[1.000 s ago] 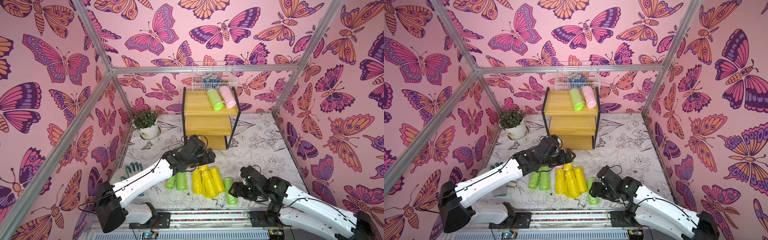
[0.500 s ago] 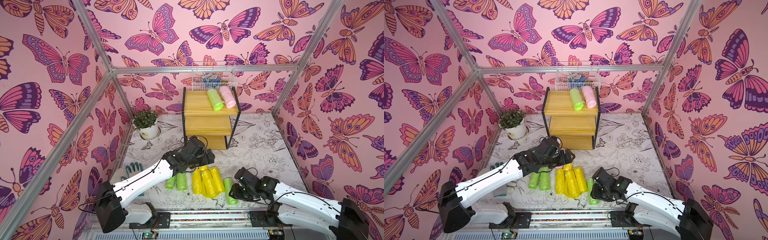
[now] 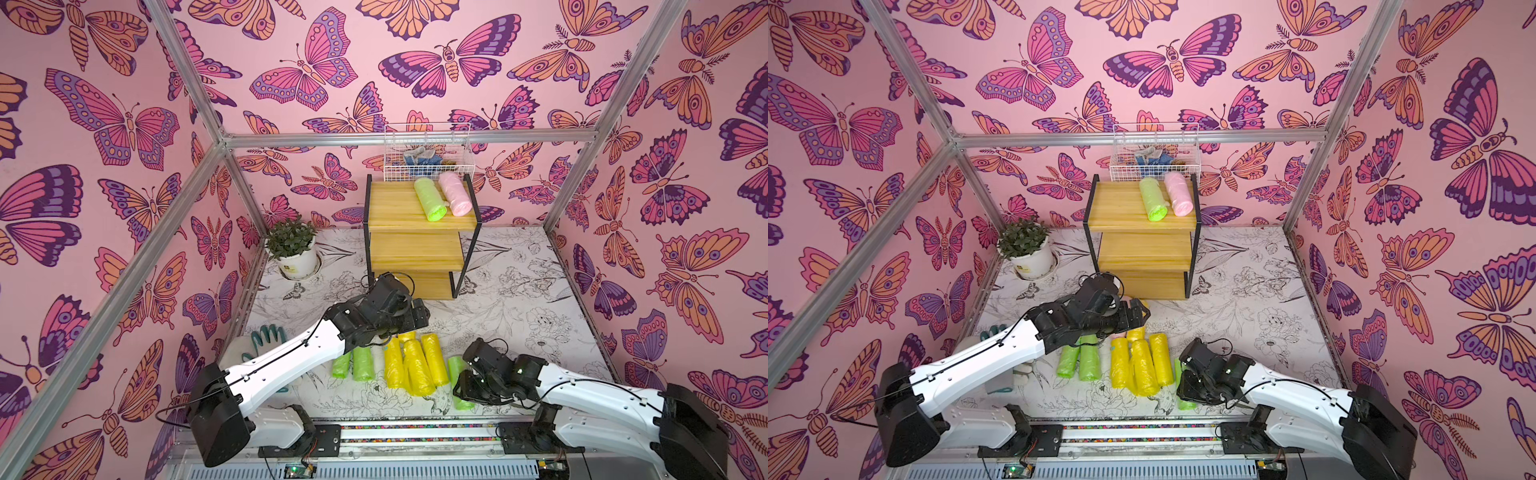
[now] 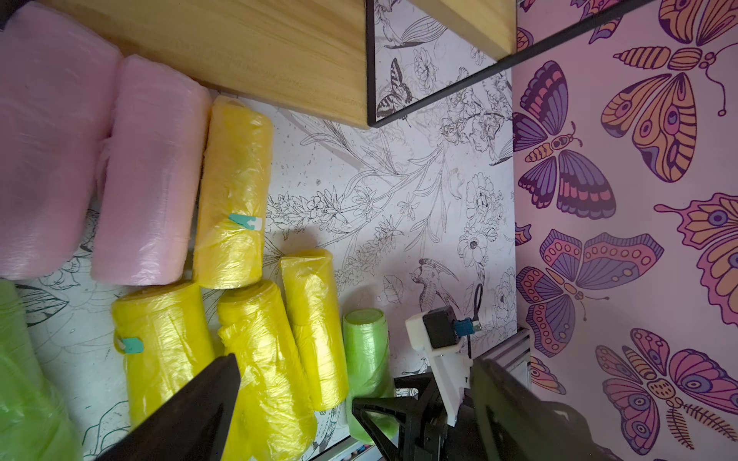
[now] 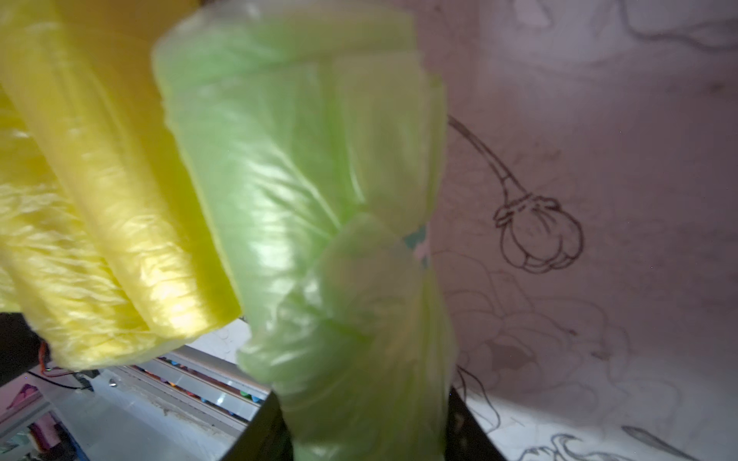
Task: Sort the rolls of trash bags by color and place them on the shelf
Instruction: Pick up the roll of trash bags from the center of the board.
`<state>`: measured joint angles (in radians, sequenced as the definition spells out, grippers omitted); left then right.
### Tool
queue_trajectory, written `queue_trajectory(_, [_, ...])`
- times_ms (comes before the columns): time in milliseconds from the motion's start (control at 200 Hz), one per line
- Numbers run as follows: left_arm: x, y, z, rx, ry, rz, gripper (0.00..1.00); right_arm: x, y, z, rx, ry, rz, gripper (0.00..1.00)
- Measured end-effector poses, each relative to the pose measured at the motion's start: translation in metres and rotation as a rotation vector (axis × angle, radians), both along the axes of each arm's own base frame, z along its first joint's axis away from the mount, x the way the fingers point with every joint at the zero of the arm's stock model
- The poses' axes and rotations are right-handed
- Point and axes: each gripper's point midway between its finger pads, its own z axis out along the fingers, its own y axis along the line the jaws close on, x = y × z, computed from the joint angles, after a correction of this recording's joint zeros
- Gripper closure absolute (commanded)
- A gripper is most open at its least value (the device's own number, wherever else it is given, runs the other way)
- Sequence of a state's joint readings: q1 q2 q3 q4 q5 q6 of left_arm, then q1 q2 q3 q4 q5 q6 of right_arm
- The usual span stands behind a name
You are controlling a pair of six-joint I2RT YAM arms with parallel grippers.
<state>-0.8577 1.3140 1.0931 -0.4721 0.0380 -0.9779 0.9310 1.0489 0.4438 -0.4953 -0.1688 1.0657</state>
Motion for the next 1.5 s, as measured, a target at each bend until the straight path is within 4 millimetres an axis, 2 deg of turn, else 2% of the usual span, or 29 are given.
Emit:
queue_trajectory(55, [0.0,0.0,0.001,-0.003,-0.001,0.0,0.0,0.001,0.0,0.002,-0.006,-0.001,0.0,0.81])
queue_trajectory(155, [-0.003,-0.002,0.002,-0.01,0.004,-0.015,0.0,0.0,-0.012,0.007,-0.063,-0.009,0.009,0.9])
queue_trajectory(250, [-0.007,-0.005,0.003,-0.026,0.016,-0.043,0.0,0.002,-0.02,0.03,-0.083,-0.056,0.023,1.0])
queue_trajectory(305, [-0.009,-0.01,0.006,-0.045,0.017,-0.069,0.0,0.007,-0.019,0.054,-0.054,-0.113,0.032,1.0])
queue_trajectory(371, [-0.013,-0.018,0.019,-0.102,-0.006,-0.112,0.0,0.014,-0.017,0.09,0.012,-0.207,0.043,1.0])
queue_trajectory(491, [-0.024,-0.033,0.067,-0.304,-0.116,-0.211,0.01,0.021,-0.014,0.161,0.151,-0.374,0.06,1.0])
queue_trajectory(566, [-0.033,-0.041,0.098,-0.424,-0.184,-0.278,0.01,0.023,-0.012,0.198,0.22,-0.451,0.074,1.0])
queue_trajectory(651, [-0.043,-0.051,0.127,-0.527,-0.246,-0.356,0.02,0.024,-0.004,0.23,0.273,-0.497,0.106,1.0])
queue_trajectory(736, [-0.055,-0.06,0.143,-0.584,-0.282,-0.427,0.01,0.026,0.009,0.252,0.311,-0.511,0.147,1.0])
queue_trajectory(891, [-0.074,-0.069,0.158,-0.63,-0.323,-0.513,0.02,0.033,0.036,0.272,0.36,-0.513,0.206,1.0])
queue_trajectory(1147, [-0.069,-0.063,0.167,-0.637,-0.372,-0.482,0.03,0.038,0.045,0.285,0.385,-0.524,0.207,1.0])
queue_trajectory(1262, [-0.071,-0.061,0.172,-0.66,-0.386,-0.479,0.03,0.039,0.051,0.3,0.436,-0.554,0.214,1.0])
queue_trajectory(1387, [-0.073,-0.064,0.168,-0.676,-0.368,-0.477,0.04,0.04,0.063,0.321,0.513,-0.588,0.232,1.0])
queue_trajectory(1502, [-0.07,-0.066,0.166,-0.699,-0.361,-0.453,0.09,0.039,0.072,0.328,0.552,-0.586,0.256,1.0])
